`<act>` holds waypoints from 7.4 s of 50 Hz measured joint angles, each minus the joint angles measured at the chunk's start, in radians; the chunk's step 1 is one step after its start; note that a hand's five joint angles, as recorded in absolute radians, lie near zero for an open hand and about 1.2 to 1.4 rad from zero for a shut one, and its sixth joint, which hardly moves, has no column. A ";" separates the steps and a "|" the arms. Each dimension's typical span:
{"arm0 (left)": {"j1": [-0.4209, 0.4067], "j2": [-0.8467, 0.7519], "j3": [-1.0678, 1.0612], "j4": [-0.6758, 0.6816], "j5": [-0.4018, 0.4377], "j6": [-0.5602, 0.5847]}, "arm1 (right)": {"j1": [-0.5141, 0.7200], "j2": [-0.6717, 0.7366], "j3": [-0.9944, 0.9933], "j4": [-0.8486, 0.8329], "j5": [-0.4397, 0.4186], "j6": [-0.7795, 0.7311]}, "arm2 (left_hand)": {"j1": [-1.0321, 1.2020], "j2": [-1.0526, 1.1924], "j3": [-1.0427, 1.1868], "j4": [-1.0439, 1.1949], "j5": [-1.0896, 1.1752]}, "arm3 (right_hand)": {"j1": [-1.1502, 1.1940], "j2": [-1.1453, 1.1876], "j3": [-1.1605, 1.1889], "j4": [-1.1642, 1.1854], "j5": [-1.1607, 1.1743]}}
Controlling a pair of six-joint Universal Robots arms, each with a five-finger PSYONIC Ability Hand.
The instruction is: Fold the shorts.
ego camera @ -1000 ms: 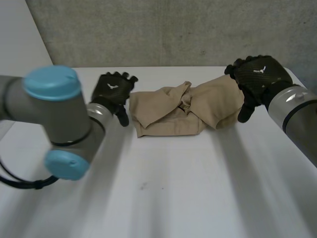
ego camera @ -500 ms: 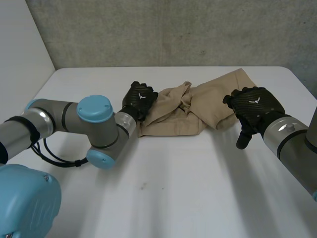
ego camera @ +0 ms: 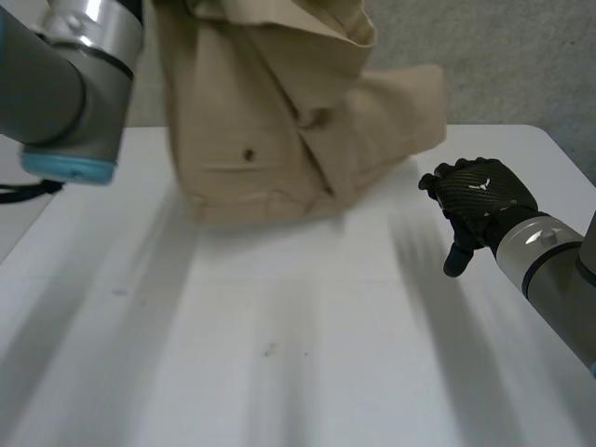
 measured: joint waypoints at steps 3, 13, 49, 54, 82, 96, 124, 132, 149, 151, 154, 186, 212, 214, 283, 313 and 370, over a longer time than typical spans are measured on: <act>-0.003 0.044 0.001 0.004 -0.005 -0.016 | 0.000 -0.004 0.002 0.000 0.001 0.001 | 0.000 0.000 0.000 0.000 0.000 | 0.000 0.000 0.000 0.000 0.000; -0.105 0.083 0.011 0.017 -0.002 -0.010 | -0.009 -0.022 0.006 0.000 0.001 0.004 | 0.005 0.001 0.000 0.000 0.000 | 0.000 0.000 0.000 0.000 0.000; -0.039 0.053 -0.146 0.009 0.003 0.013 | -0.116 -0.027 -0.006 0.000 -0.009 0.012 | -0.011 -0.076 -0.071 -0.075 -0.027 | 0.000 0.000 0.000 0.000 0.000; 0.022 0.021 -0.350 0.024 0.000 0.038 | -0.116 -0.028 -0.008 0.000 -0.008 0.015 | -0.463 -0.497 -0.487 -0.498 -0.457 | 0.000 0.000 0.000 0.000 0.000; -0.271 0.081 -0.539 -0.206 -0.116 0.250 | -0.114 -0.027 0.005 0.065 -0.143 -0.076 | -0.714 -0.804 -0.792 -0.808 -0.779 | 0.000 0.000 0.000 0.000 0.000; -0.309 0.077 -0.671 -0.300 -0.387 0.049 | -0.108 0.109 0.015 0.069 -0.341 -0.208 | -0.714 -0.804 -0.792 -0.808 -0.779 | 0.000 0.000 0.000 0.000 0.000; -0.148 -0.166 -0.491 -0.197 -0.371 0.058 | -0.060 0.053 -0.031 0.032 -0.318 -0.080 | 0.027 -0.002 -0.008 -0.004 -0.018 | 0.766 0.955 0.960 0.953 0.906; -0.117 -0.042 -0.344 -0.166 -0.247 0.072 | -0.055 -0.208 -0.104 0.170 -0.321 0.085 | 0.027 0.001 -0.003 0.000 -0.018 | 0.766 0.955 0.960 0.953 0.912; -0.022 -0.439 0.089 -0.044 -0.087 0.106 | 0.163 0.055 -0.179 0.127 -0.264 0.215 | -0.319 -0.318 -0.312 -0.319 -0.306 | 0.773 0.955 0.978 0.954 0.919; -0.015 -0.476 0.107 -0.020 -0.074 0.114 | 0.178 0.121 -0.200 0.110 -0.236 0.229 | -0.491 -0.500 -0.491 -0.484 -0.459 | 0.773 0.955 0.978 0.954 0.919; -0.006 -0.512 0.108 0.009 -0.058 0.125 | 0.188 0.198 -0.226 0.084 -0.195 0.257 | -0.683 -0.729 -0.715 -0.729 -0.698 | 0.779 0.955 0.978 0.954 0.919; -0.021 0.459 -0.859 -0.463 -0.251 -0.161 | 0.240 0.416 -0.435 -0.028 0.081 0.455 | -0.694 -0.764 -0.760 -0.765 -0.722 | 0.779 0.955 0.978 0.954 0.924; -0.088 0.192 -0.894 -0.620 -0.104 -0.564 | 0.257 0.401 -0.433 -0.025 0.080 0.488 | -0.682 -0.755 -0.748 -0.764 -0.726 | 0.779 0.955 0.978 0.954 0.924; -0.100 0.166 -0.878 -0.605 -0.107 -0.575 | 0.260 0.398 -0.431 -0.025 0.080 0.487 | -0.682 -0.756 -0.748 -0.765 -0.726 | 0.779 0.955 0.978 0.954 0.924; -0.090 0.254 -0.669 -0.443 -0.315 -0.253 | 0.080 0.027 0.037 0.207 -0.026 0.380 | 0.026 0.001 0.000 0.000 -0.026 | 0.186 0.210 0.211 0.182 0.177; -0.083 0.254 -0.591 -0.448 -0.314 -0.238 | 0.199 0.234 0.011 -0.116 -0.013 0.436 | 0.025 0.001 0.000 0.000 -0.026 | 0.776 0.959 0.960 0.953 0.907; 0.039 0.017 0.051 -0.163 -0.200 0.426 | 0.069 0.205 -0.717 -0.227 0.163 -0.067 | 0.025 0.005 0.005 0.005 -0.003 | 0.777 0.959 0.970 0.957 0.910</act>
